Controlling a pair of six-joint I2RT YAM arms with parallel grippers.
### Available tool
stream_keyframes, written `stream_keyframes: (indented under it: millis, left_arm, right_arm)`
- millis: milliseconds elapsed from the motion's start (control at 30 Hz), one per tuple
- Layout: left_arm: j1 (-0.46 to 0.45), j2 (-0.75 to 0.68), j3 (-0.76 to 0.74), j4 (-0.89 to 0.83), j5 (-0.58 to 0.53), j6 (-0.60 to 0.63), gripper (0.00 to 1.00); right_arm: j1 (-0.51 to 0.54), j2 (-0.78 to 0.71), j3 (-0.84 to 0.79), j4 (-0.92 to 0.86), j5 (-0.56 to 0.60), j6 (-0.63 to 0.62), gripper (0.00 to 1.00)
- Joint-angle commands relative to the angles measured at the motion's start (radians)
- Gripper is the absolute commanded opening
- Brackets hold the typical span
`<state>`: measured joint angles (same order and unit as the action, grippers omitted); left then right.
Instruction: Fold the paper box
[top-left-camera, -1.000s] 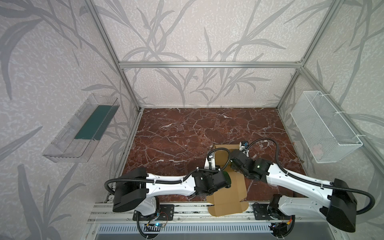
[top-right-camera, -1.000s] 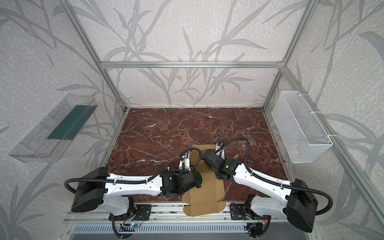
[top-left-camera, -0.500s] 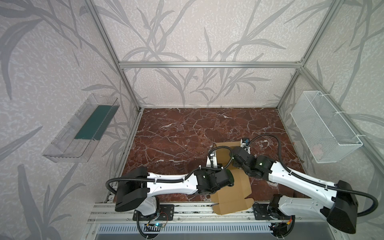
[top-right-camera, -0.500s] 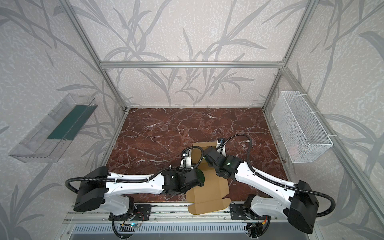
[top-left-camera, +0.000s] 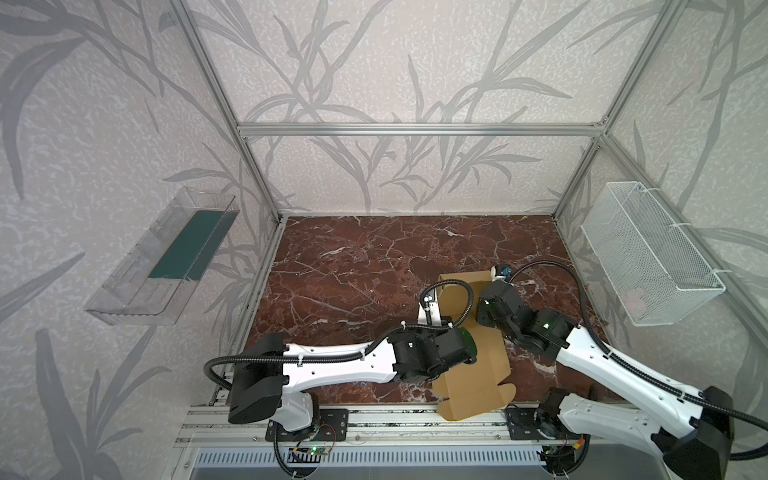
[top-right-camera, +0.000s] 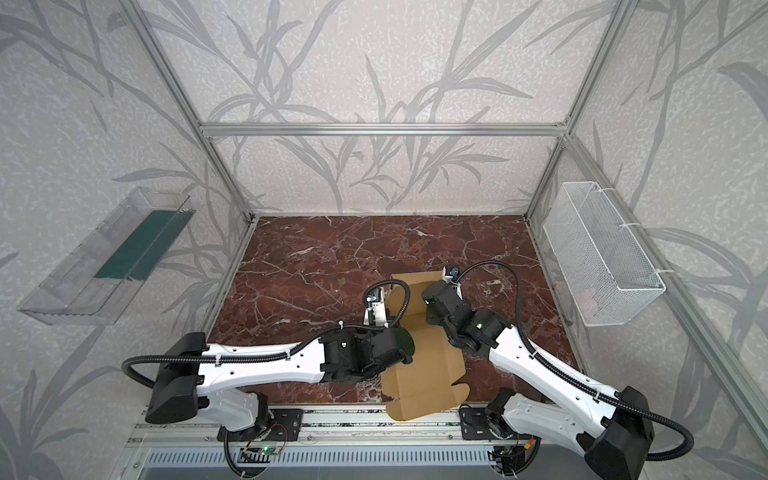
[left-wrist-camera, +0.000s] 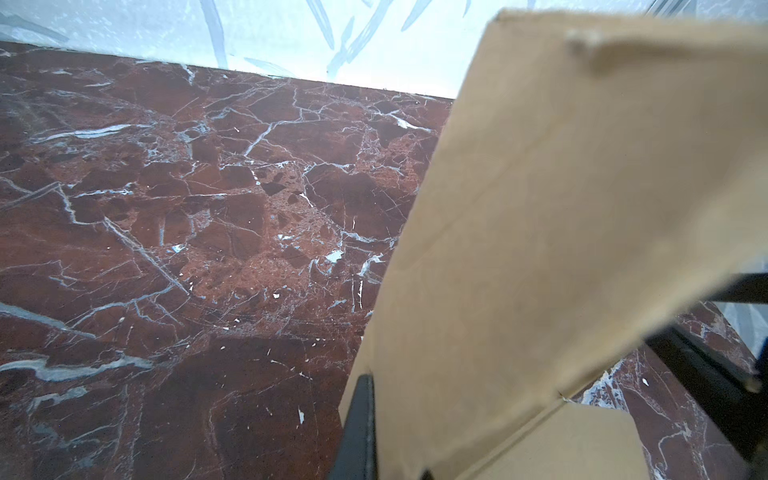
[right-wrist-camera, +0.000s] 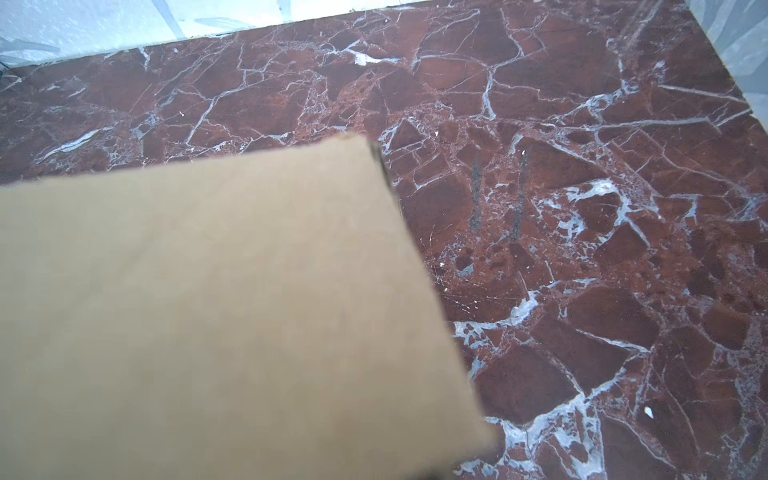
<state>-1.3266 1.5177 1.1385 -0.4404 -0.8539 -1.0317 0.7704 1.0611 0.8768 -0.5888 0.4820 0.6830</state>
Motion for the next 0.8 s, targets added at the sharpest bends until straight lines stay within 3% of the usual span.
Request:
stream_keyframes:
  millis: [0, 233, 767]
  left_arm:
    - [-0.019, 0.002, 0.077, 0.019, 0.006, -0.061, 0.0]
    - [-0.016, 0.013, 0.089, 0.01, 0.025, -0.069, 0.0]
    - [-0.01, 0.011, 0.092, -0.011, 0.039, -0.083, 0.0]
  right_arm:
    - [-0.01, 0.044, 0.028, -0.058, 0.011, -0.017, 0.0]
    - [-0.01, 0.054, 0.057, -0.076, 0.045, -0.07, 0.0]
    - [-0.013, 0.038, -0.008, 0.045, -0.113, -0.06, 0.0]
